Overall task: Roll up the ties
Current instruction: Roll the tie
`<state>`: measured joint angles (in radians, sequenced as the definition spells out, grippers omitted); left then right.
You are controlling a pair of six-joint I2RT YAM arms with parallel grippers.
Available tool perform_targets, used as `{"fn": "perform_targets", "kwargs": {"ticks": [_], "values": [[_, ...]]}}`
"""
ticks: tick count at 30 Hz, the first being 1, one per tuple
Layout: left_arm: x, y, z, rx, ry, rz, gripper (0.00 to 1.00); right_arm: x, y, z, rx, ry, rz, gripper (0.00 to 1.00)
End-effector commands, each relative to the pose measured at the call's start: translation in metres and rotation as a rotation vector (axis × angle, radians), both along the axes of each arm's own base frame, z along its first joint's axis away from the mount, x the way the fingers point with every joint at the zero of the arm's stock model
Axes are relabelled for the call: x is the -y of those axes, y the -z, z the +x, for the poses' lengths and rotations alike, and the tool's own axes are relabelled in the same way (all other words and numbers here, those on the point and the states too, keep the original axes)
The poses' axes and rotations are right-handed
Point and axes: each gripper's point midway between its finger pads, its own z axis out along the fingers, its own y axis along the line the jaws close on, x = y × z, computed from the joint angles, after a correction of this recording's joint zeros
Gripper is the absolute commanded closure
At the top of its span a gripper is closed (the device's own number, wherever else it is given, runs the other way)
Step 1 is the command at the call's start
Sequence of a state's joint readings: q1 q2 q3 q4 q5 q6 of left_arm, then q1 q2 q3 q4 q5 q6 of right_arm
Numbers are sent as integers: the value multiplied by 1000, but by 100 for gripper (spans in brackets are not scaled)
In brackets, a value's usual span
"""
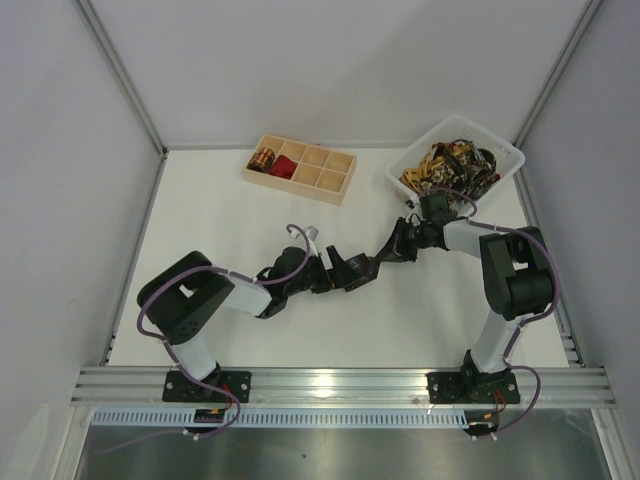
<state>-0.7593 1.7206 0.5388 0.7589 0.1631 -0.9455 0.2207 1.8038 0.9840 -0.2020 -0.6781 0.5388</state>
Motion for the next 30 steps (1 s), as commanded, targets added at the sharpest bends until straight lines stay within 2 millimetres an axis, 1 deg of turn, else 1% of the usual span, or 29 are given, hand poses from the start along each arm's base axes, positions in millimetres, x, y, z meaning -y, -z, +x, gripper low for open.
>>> {"fn": "perform_targets", "kwargs": {"ticks": [1,5,8,10,12,17,20,22,23,25,26,27,30], "values": [[6,-12,8,33,-19,-14,1,-6,5,-2,2,-7,13,100],[4,-9,8,29,-27,-4,0,-8,13,-9,-9,-8,7,100],[7,-8,7,29,-21,-15,0,-9,19,-16,-24,-10,0,100],[8,-4,6,19,-22,-14,0,-8,22,-18,-30,-7,-1,100],[8,-3,4,22,-23,-12,0,-8,23,-19,-31,-2,-1,100],[9,-1,1,29,-30,-3,0,-9,30,-26,-53,0,4,100],[6,4,-2,17,-33,4,0,-11,32,-30,-60,-7,6,100],[3,4,-2,17,-41,12,0,-8,32,-28,-56,-5,0,100],[2,5,-3,15,-40,16,0,-7,31,-30,-60,-5,-4,100],[1,6,-4,14,-43,19,0,-4,23,-24,-33,0,-10,100],[1,5,-3,16,-43,17,0,-2,21,-25,-36,0,-20,100],[0,7,-4,13,-43,18,0,-1,10,-18,3,7,-35,100],[2,5,-4,18,-42,7,0,3,-5,-14,38,-3,-69,100]]}}
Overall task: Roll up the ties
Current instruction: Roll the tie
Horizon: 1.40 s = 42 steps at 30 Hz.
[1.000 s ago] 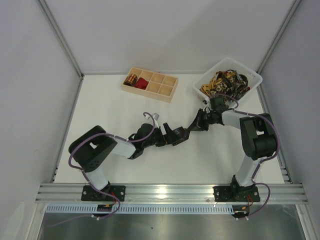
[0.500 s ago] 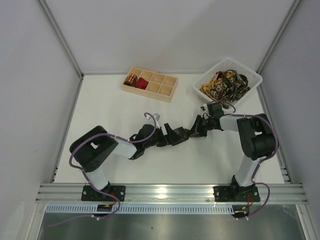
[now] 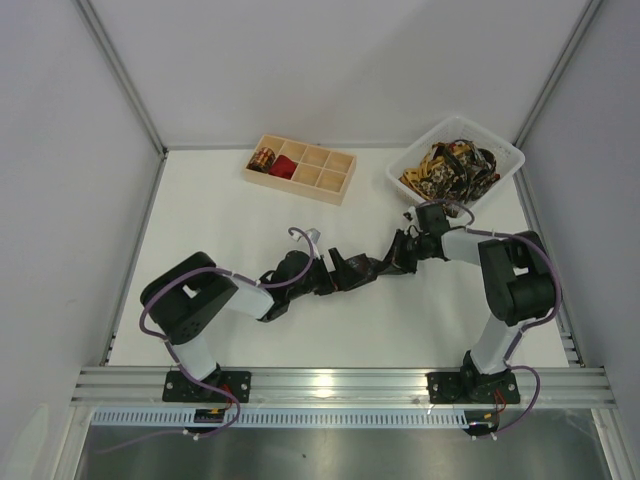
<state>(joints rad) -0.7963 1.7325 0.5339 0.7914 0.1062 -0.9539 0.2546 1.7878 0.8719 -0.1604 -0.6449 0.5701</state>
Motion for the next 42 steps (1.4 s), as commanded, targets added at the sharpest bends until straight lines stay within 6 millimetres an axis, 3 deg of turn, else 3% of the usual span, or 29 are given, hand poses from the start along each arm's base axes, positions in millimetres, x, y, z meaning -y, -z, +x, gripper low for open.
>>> {"fn": "perform_targets", "kwargs": {"ticks": [1,4,20,34,42], "values": [[-4,4,0,-2,-24,4,0,2,-44,23,142,-18,-32,99],[-3,3,1,6,-20,3,0,-1,-59,24,177,-47,-49,100],[-5,4,8,14,-18,11,0,-29,-67,12,186,-131,22,100],[-8,10,9,2,-19,22,0,-35,-44,15,141,-141,33,100],[-12,16,14,-10,-22,39,0,-37,-41,18,135,-141,37,99]]}}
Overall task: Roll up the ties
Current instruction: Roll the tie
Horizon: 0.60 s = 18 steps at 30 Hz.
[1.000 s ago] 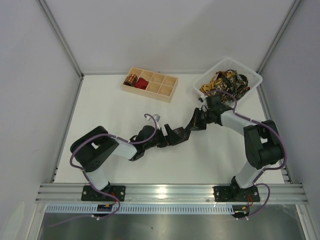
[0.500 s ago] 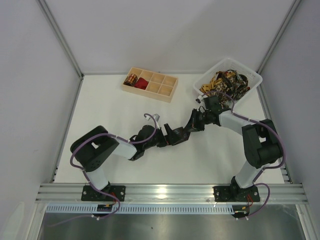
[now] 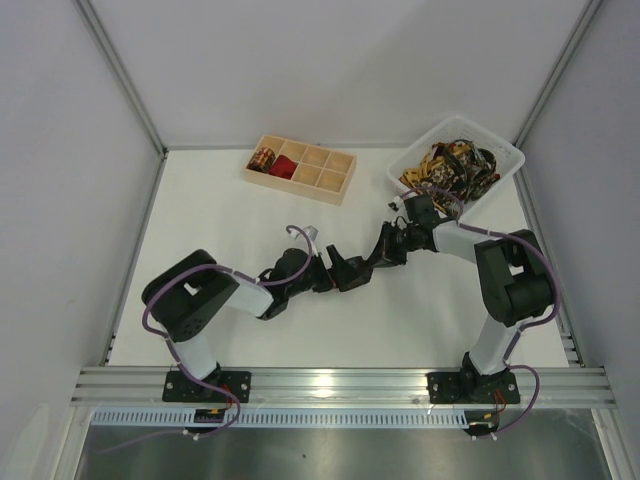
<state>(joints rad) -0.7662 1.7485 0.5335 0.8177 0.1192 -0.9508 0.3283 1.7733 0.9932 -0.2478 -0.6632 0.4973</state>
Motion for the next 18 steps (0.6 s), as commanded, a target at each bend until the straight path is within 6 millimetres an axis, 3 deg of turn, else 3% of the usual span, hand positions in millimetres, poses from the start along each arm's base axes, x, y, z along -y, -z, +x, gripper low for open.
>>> {"fn": "perform_targets", "kwargs": {"ticks": [1,8,18], "values": [[-6,16,5,-14,-1,53,0,-9,-10,11,40,-12,30,100],[3,16,11,-22,19,62,0,-12,-9,13,29,-14,40,100],[10,23,-2,-127,61,55,2,-14,-4,14,23,-6,39,100]]}}
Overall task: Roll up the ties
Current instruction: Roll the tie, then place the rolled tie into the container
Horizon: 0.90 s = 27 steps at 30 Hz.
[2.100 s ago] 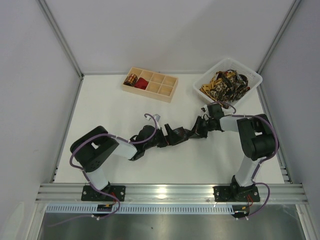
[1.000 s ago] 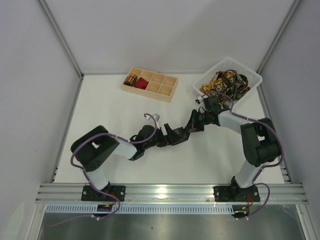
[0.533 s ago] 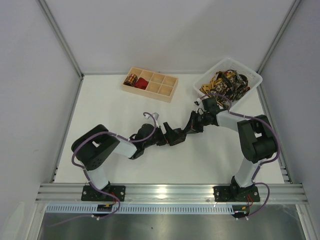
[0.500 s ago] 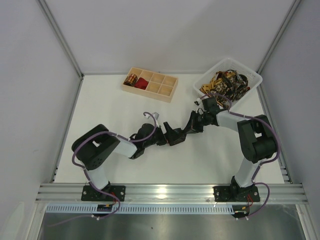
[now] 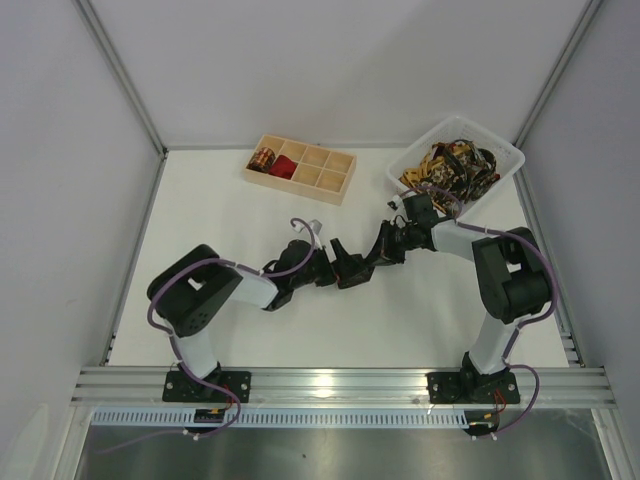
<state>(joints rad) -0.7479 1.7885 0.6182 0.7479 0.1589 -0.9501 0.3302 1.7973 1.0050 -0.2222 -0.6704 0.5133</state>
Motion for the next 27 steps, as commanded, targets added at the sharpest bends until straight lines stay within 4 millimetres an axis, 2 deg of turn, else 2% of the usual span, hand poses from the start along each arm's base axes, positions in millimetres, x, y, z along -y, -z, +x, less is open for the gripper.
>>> {"fn": "perform_targets", "kwargs": {"ticks": [1,3,13,16,21,25,27], "values": [[1,23,-13,-96,43,54,2,-9,-5,8,24,-11,24,100],[2,25,-13,-96,49,52,5,-8,-4,8,23,-10,17,100],[12,26,-5,-109,70,2,35,-6,3,6,16,-6,2,100],[11,25,-2,-106,65,-10,41,-5,4,7,14,-3,-2,100],[12,21,4,-102,83,-11,52,-6,-1,9,28,-9,-2,100],[13,25,3,-118,113,42,63,-5,-8,12,43,-7,-10,99],[13,22,5,-104,119,52,64,-4,-11,13,51,-9,-16,100]]}}
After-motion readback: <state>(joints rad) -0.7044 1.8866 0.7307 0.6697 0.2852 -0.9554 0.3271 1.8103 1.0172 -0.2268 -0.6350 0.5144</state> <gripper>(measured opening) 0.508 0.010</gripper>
